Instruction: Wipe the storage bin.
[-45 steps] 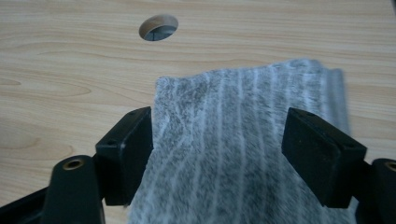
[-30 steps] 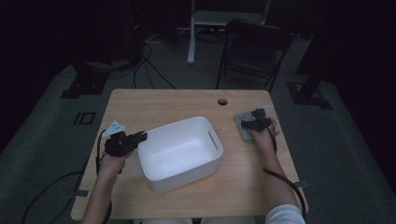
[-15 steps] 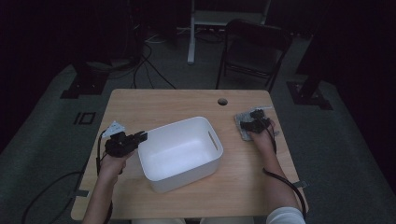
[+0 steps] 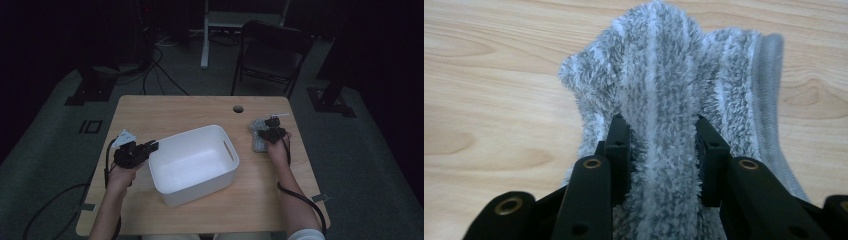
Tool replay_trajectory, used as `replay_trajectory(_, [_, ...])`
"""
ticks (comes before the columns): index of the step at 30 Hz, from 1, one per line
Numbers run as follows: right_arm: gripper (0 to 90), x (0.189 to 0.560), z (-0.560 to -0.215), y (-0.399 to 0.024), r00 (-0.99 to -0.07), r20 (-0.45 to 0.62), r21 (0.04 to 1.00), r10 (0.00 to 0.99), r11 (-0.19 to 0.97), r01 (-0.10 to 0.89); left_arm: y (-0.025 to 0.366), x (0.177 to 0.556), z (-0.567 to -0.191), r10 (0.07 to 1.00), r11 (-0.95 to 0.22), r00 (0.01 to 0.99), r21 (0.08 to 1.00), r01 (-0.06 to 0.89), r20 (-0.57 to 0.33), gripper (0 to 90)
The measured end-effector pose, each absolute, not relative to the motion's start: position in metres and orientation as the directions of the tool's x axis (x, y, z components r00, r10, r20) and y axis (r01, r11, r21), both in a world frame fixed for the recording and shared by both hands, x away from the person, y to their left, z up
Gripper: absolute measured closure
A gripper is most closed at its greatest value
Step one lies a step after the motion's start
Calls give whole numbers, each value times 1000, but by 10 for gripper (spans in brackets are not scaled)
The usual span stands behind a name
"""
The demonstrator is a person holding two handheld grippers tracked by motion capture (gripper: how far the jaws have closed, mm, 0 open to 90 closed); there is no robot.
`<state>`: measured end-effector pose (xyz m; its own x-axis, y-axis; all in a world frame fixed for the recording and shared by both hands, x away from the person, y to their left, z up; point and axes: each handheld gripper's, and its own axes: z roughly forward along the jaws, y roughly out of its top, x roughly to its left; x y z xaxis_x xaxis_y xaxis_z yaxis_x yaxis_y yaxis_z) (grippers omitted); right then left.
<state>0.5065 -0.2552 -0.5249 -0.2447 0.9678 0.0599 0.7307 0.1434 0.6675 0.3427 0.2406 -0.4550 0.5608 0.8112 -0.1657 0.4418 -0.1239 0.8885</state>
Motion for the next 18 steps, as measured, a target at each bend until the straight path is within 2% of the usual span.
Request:
replay_trajectory(7, [675, 475, -512, -262, -276, 138, 701, 951, 103, 706, 241, 342, -456, 810, -117, 562, 891, 438, -170, 785])
replay_trajectory(18, [684, 389, -494, -266, -380, 283, 755, 881, 39, 654, 242, 342, -457, 803, -102, 566, 894, 437, -185, 783])
